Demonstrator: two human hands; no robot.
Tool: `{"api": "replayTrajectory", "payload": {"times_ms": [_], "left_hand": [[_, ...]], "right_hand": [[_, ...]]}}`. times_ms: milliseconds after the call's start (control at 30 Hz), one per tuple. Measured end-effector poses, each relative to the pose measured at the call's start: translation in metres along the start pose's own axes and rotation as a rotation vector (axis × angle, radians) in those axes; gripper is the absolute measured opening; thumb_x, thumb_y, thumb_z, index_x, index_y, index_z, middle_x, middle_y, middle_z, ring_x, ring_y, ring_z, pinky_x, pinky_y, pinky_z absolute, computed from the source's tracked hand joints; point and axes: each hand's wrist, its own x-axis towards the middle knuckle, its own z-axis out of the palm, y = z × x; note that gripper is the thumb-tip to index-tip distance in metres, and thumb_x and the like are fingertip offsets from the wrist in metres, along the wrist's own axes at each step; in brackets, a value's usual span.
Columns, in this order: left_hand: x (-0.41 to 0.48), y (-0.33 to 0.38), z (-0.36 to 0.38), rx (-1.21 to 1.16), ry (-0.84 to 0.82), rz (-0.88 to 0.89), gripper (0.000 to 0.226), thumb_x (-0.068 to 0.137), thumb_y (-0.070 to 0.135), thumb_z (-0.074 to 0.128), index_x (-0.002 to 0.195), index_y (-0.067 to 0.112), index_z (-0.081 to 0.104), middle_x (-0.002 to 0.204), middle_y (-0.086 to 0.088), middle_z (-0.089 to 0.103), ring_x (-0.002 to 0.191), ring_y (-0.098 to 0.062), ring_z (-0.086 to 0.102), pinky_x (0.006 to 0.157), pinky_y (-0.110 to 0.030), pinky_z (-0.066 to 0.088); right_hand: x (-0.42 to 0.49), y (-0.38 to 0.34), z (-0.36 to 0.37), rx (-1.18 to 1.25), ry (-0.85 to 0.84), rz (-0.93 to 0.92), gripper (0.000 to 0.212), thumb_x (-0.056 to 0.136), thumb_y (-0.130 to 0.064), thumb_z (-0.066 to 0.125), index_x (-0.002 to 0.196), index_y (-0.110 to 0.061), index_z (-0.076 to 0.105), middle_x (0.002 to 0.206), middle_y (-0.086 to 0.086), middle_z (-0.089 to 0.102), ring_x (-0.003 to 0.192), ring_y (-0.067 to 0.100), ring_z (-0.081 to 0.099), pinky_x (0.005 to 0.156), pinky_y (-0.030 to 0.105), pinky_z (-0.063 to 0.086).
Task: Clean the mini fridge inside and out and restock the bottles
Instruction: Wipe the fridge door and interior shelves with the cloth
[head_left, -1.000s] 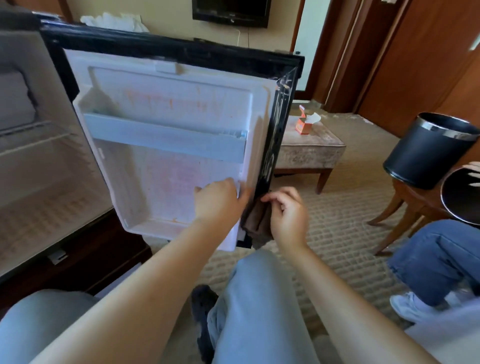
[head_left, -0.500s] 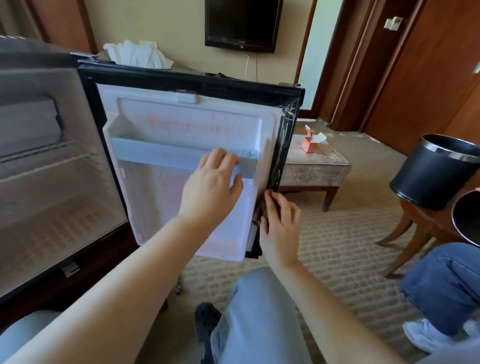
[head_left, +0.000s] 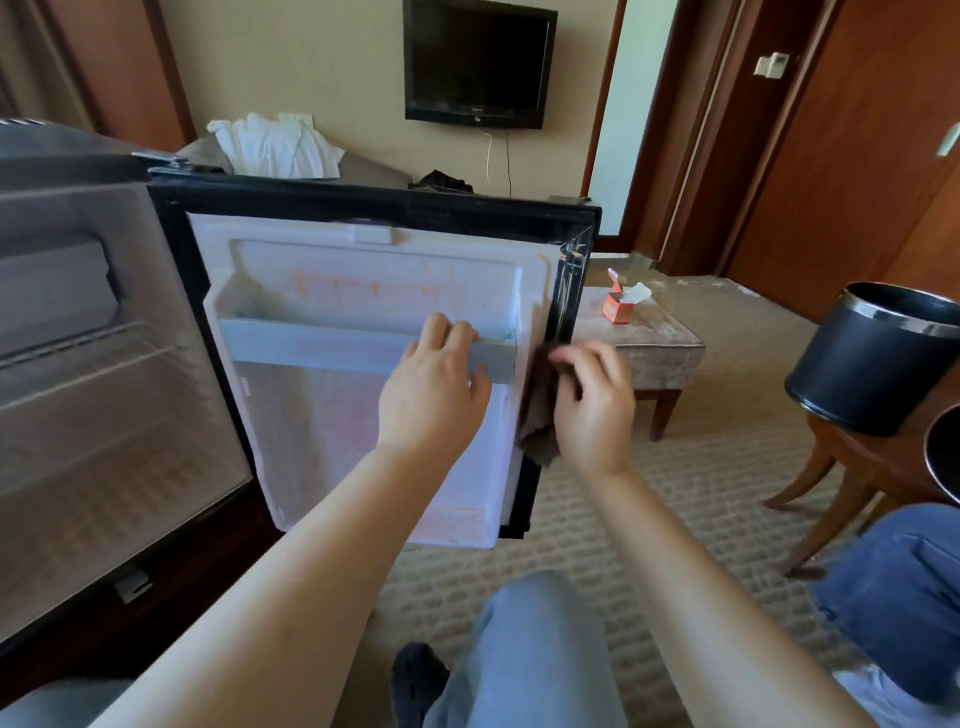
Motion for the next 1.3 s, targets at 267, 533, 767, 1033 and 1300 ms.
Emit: {"api": "replayTrajectory", "payload": {"times_ms": [267, 533, 767, 1033, 1300], "left_hand": [[-0.01, -0.001, -0.005, -0.006, -0.017, -0.017, 0.033, 0.094, 0.009, 0.043, 0.125, 0.014, 0.049, 0.124, -0.003, 0.041, 0.059, -0.026, 0.041, 0.039, -0.028, 0.021], [-0.014, 0.0, -0.005, -0.002, -0.024, -0.047, 0.035, 0.091, 0.003, 0.043, 0.122, 0.016, 0.05, 0.123, -0.001, 0.041, 0.054, -0.034, 0.047, 0.039, -0.03, 0.027], [-0.002, 0.007, -0.013, -0.011, -0.056, -0.119, 0.038, 0.088, -0.005, 0.041, 0.118, 0.015, 0.053, 0.119, 0.0, 0.045, 0.063, -0.035, 0.053, 0.045, -0.032, 0.031], [0.002, 0.007, -0.019, -0.004, -0.06, -0.137, 0.035, 0.089, -0.004, 0.04, 0.114, 0.015, 0.056, 0.114, -0.001, 0.048, 0.066, -0.029, 0.049, 0.044, -0.029, 0.026], [-0.004, 0.001, -0.026, -0.046, -0.063, -0.112, 0.037, 0.091, -0.004, 0.039, 0.115, 0.018, 0.057, 0.116, 0.005, 0.048, 0.069, -0.028, 0.055, 0.048, -0.032, 0.036]], "right_hand": [[-0.068, 0.012, 0.02, -0.195, -0.036, -0.117, 0.041, 0.087, 0.001, 0.054, 0.126, -0.007, 0.062, 0.123, 0.014, 0.054, 0.109, 0.033, 0.053, 0.102, 0.038, 0.042], [-0.027, 0.01, 0.0, -0.152, -0.063, -0.231, 0.034, 0.082, 0.008, 0.057, 0.109, -0.006, 0.072, 0.102, 0.011, 0.062, 0.089, 0.03, 0.051, 0.085, 0.036, 0.047], [0.063, -0.026, 0.0, -0.06, 0.187, -0.212, 0.033, 0.084, 0.008, 0.055, 0.108, -0.007, 0.072, 0.103, 0.014, 0.063, 0.096, 0.026, 0.053, 0.091, 0.032, 0.045], [0.013, -0.005, -0.01, -0.286, -0.132, -0.323, 0.058, 0.082, 0.003, 0.051, 0.139, -0.006, 0.049, 0.131, 0.014, 0.042, 0.116, 0.034, 0.041, 0.11, 0.038, 0.031], [0.09, -0.047, -0.021, -0.16, 0.077, -0.298, 0.049, 0.083, 0.008, 0.052, 0.128, -0.01, 0.061, 0.117, 0.012, 0.058, 0.108, 0.025, 0.044, 0.1, 0.028, 0.04]]}}
